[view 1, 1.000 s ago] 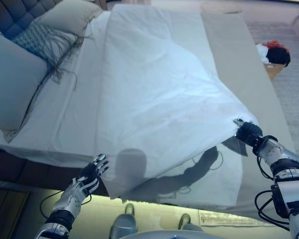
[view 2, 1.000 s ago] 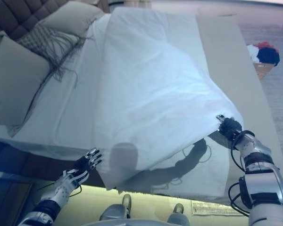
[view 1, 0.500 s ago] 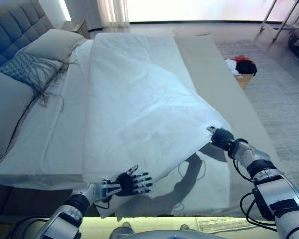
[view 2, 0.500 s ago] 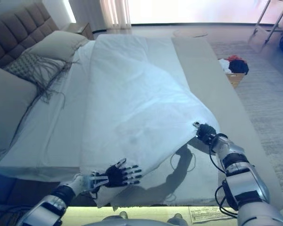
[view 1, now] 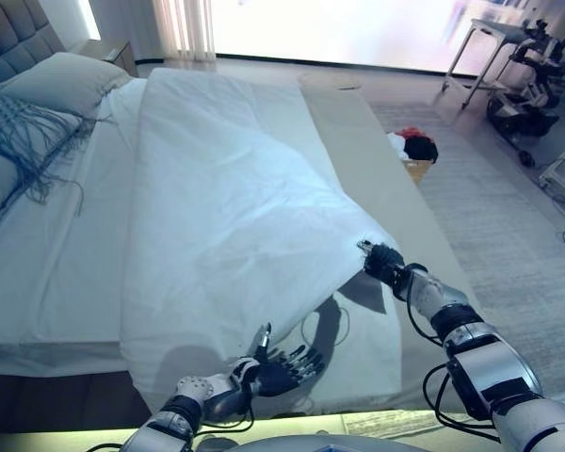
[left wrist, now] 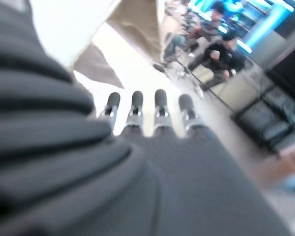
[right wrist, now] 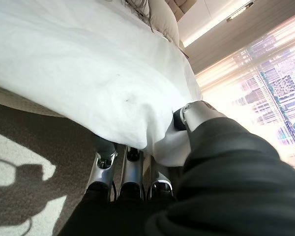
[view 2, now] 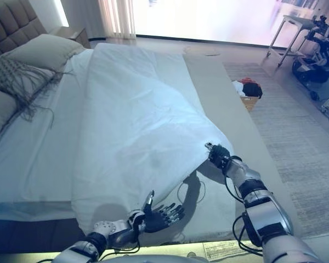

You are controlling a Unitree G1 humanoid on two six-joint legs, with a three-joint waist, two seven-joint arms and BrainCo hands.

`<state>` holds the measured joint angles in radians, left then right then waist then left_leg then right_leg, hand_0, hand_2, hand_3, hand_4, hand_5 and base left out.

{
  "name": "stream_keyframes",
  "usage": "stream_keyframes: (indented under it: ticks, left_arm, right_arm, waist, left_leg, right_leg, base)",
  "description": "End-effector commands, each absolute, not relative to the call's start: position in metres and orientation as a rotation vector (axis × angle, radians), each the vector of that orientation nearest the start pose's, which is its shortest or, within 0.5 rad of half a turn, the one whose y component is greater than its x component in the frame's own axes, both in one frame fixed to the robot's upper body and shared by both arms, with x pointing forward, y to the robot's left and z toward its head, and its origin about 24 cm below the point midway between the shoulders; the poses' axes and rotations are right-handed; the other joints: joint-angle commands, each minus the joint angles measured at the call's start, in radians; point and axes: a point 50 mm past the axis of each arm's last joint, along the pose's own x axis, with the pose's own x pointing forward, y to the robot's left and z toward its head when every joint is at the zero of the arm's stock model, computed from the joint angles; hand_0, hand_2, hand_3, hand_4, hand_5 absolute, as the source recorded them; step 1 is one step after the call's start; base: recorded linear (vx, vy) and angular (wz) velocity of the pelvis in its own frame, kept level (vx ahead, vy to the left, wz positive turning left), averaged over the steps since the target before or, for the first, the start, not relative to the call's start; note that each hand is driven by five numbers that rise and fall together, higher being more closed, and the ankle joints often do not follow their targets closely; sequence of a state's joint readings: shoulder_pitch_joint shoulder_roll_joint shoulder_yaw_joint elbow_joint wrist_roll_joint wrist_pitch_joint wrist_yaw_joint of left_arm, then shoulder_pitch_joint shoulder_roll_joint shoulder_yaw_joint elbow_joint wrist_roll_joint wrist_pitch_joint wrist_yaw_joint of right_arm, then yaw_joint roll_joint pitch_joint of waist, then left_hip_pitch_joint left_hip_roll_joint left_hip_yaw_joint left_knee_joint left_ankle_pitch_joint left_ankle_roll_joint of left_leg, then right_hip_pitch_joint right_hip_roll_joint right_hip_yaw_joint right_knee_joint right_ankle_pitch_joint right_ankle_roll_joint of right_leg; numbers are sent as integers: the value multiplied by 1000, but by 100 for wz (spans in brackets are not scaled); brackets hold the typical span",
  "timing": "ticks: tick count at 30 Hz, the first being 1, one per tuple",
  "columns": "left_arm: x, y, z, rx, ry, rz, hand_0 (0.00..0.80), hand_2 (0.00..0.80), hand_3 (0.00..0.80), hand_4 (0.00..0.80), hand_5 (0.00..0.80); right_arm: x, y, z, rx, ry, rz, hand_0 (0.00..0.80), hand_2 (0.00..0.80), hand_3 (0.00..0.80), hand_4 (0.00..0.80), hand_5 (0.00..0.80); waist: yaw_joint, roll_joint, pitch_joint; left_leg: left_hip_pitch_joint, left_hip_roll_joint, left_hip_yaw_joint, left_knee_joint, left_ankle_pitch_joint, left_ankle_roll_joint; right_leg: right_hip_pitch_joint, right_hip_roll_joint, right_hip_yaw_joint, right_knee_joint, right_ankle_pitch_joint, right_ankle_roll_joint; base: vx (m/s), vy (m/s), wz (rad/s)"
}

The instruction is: Make the bed neatly

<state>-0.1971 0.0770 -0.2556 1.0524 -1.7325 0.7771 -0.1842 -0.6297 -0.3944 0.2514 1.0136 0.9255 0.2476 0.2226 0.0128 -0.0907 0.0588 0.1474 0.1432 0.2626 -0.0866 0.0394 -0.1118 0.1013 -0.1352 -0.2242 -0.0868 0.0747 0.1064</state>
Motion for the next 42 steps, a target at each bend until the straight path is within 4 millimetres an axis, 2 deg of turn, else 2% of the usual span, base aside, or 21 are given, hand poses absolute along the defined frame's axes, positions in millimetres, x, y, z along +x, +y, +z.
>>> stream_keyframes:
  ticks: [1,7,14,24,25,27,42]
  left_arm:
    - [208,49,-86,-1847,1089,-93,0,0,0,0,0]
    - [235,49,-73,-1855,835,-62,0,0,0,0,0]
    - [255,64,-64,-1857,613,0,0,0,0,0,0]
    - [251,92,-79,-1788,561,188,0,0,0,0,0]
    - [249,97,-82,-1777,556,212,226,226,226,226,226]
    - [246,106,-86,-1762,542,254,800,800,800,800,800]
    - [233,177,-99,-1674,352,491,800,800,800,800,800]
  right_arm:
    - [366,-204,59,480,335,178,800,800,800,800,800]
    - [355,-210,48,482,350,161,800,800,800,800,800]
    - [342,-223,33,483,385,139,800,800,800,800,800]
    - [334,-230,20,491,424,110,800,800,800,800,800]
    - [334,-231,19,490,429,109,800,800,800,800,800]
    - [332,-233,17,490,435,106,800,800,800,800,800]
    - [311,-250,-8,500,500,55,800,800,800,800,800]
  waist:
    - [-13,-18,3]
    - [-36,-34,9]
    - [-53,-26,6]
    - [-32,-8,-2]
    - [-28,-6,-4]
    - [-22,-2,-6]
    - [27,16,-28]
  left_leg:
    - [12,82,28,-1,-29,-40]
    - [17,95,46,-1,-26,-46]
    - [25,97,52,-1,-28,-49]
    - [31,87,20,-1,-31,-51]
    - [31,86,15,-1,-31,-51]
    - [30,84,6,-1,-31,-51]
    - [21,73,-58,-1,-27,-50]
  right_leg:
    - [20,-29,-13,-1,-15,58]
    - [14,-18,-9,-1,-11,55]
    - [19,-17,-5,-1,-13,52]
    - [41,-30,-36,-1,-21,51]
    - [43,-31,-41,-1,-22,51]
    - [46,-33,-49,-1,-23,51]
    - [71,-44,-93,-1,-35,50]
  base:
    - [-15,-84,-15]
    - [-37,-83,-4]
    - [-12,-19,-6]
    - [1,14,3]
    - [-1,34,9]
    - [-7,37,6]
    - [-3,23,9]
